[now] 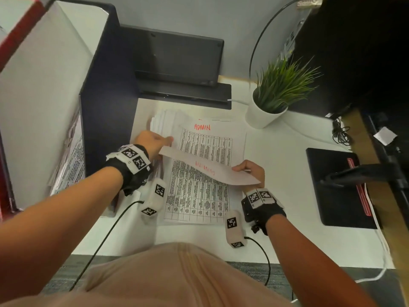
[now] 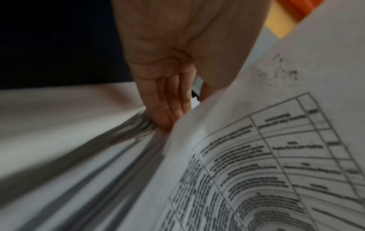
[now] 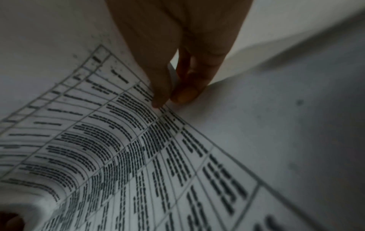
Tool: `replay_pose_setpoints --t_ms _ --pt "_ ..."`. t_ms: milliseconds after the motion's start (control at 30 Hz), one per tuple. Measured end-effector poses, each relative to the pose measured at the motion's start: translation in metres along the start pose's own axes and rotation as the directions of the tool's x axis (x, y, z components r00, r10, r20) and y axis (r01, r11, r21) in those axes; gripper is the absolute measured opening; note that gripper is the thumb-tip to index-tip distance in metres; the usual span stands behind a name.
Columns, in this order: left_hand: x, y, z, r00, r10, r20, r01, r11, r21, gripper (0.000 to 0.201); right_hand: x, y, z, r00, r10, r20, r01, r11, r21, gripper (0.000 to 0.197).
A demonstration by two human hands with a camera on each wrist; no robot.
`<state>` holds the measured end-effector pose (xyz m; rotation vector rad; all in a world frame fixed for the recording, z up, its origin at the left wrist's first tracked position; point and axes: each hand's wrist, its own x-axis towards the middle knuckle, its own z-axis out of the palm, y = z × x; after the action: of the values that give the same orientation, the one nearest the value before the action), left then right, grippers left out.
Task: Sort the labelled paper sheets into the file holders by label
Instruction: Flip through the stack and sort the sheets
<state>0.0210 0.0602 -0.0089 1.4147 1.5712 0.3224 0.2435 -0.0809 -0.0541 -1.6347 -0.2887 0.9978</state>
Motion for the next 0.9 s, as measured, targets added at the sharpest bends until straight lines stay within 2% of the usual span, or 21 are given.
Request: replay_pose_setpoints --t_ms 67,200,267,333,433,467,533,600,667,733,800,900 --pt "0.004 0.006 0.0 0.999 -0.033 0.03 0.029 0.992 0.121 0.032 0.002 0.001 -0.001 0.998 0.061 0.01 -0.061 0.996 0.066 0.038" --pt "0.004 0.016 0.005 1.0 -0.028 0.013 0.021 0.921 0.389 0.041 0.0 0.003 0.0 0.995 0.103 0.013 -0.104 0.989 0.1 0.022" --pt "0.005 0.015 0.006 0.999 0.026 0.02 -0.033 0.895 0.444 0.033 -0.001 0.001 0.0 0.996 0.089 0.022 -0.091 0.993 0.075 0.018" --pt "0.005 0.012 0.006 0.997 0.061 0.041 -0.073 0.896 0.438 0.024 0.0 0.0 -0.002 0.997 0.069 0.034 -0.068 0.997 -0.042 0.026" --pt "0.001 0.005 0.006 0.992 0.126 0.03 -0.128 0.925 0.358 0.034 0.004 0.0 -0.008 0.996 -0.075 0.045 0.083 0.978 -0.192 0.055" --pt "-0.002 0.004 0.007 0.982 0.187 0.003 -0.178 0.926 0.334 0.033 0.005 0.0 -0.009 0.993 -0.109 0.048 0.117 0.969 -0.217 0.057" --pt "-0.012 0.001 0.009 0.936 0.346 -0.073 -0.314 0.908 0.276 0.019 0.008 0.001 -0.011 0.989 -0.144 0.045 0.151 0.958 -0.244 0.056" --pt "-0.023 -0.001 0.014 0.881 0.449 -0.147 -0.421 0.887 0.187 0.016 0.01 -0.002 -0.01 0.987 -0.153 0.056 0.162 0.949 -0.27 0.045" --pt "-0.029 -0.004 0.018 0.883 0.441 -0.159 -0.445 0.895 0.014 0.02 0.011 -0.006 -0.009 0.987 -0.129 0.091 0.152 0.934 -0.322 0.032" --pt "-0.034 -0.007 0.019 0.918 0.372 -0.136 -0.392 0.9 -0.19 0.017 0.008 -0.011 -0.008 0.988 -0.094 0.123 0.131 0.934 -0.331 0.024" --pt "-0.038 -0.009 0.019 0.947 0.313 -0.073 -0.32 0.899 -0.299 0.015 0.006 -0.014 -0.008 0.99 -0.09 0.111 0.118 0.954 -0.274 0.044" --pt "-0.041 -0.006 0.018 0.951 0.305 0.046 -0.27 0.895 -0.354 0.02 0.004 -0.017 -0.009 0.988 -0.101 0.12 0.128 0.962 -0.241 0.061"
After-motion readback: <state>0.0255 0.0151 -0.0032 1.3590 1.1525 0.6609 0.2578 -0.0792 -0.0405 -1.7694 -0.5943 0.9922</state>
